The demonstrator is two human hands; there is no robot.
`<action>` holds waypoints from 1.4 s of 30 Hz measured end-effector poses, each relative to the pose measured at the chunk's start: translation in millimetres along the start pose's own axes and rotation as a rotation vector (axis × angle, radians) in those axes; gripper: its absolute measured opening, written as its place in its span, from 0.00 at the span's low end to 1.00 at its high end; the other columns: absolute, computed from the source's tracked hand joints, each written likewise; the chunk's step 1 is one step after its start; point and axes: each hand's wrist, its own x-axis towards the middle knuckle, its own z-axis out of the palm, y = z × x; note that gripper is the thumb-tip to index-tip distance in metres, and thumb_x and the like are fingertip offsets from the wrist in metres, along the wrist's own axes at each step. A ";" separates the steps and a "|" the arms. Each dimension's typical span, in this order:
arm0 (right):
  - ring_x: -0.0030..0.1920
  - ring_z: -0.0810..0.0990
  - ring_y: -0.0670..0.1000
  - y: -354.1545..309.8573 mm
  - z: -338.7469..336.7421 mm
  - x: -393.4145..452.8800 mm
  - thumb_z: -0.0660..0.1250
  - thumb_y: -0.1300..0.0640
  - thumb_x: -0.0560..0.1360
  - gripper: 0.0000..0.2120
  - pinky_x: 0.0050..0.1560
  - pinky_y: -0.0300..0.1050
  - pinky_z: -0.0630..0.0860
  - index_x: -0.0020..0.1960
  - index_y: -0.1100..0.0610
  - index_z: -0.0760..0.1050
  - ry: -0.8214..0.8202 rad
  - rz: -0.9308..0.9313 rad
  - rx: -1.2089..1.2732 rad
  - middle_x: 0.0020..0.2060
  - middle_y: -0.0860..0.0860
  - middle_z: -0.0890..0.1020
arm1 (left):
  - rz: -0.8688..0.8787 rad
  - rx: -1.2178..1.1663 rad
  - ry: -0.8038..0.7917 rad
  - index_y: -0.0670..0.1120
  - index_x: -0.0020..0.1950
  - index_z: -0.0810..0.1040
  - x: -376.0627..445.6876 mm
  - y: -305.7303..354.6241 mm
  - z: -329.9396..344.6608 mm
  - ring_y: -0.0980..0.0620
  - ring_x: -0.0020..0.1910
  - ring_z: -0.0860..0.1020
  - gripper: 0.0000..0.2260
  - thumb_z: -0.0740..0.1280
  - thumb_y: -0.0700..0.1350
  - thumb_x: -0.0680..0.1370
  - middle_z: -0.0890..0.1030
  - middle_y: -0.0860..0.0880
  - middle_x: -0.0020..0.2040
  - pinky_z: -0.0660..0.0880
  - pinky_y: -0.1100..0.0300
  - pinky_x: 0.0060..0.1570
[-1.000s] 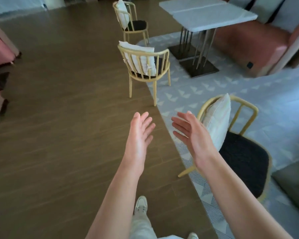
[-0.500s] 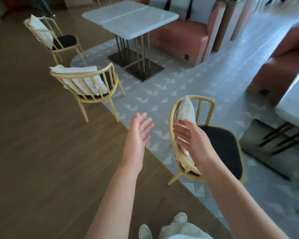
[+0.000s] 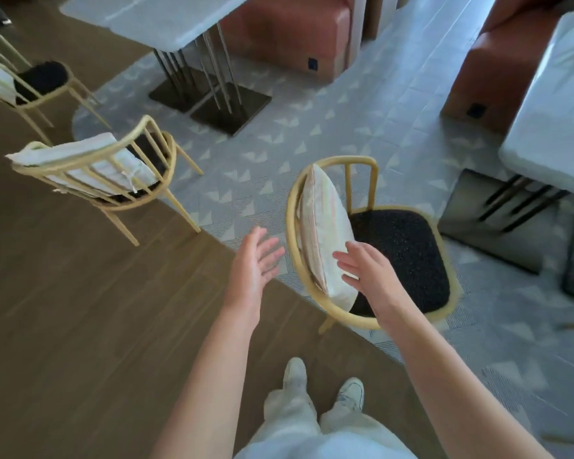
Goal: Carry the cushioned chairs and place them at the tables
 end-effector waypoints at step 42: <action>0.58 0.80 0.58 180.8 -21.6 75.2 0.62 0.61 0.82 0.16 0.50 0.57 0.80 0.70 0.57 0.74 0.674 0.626 1.062 0.58 0.60 0.80 | -0.331 0.483 -0.169 0.51 0.63 0.70 230.8 -111.0 26.8 0.45 0.50 0.85 0.14 0.67 0.39 0.82 0.83 0.45 0.54 0.83 0.56 0.39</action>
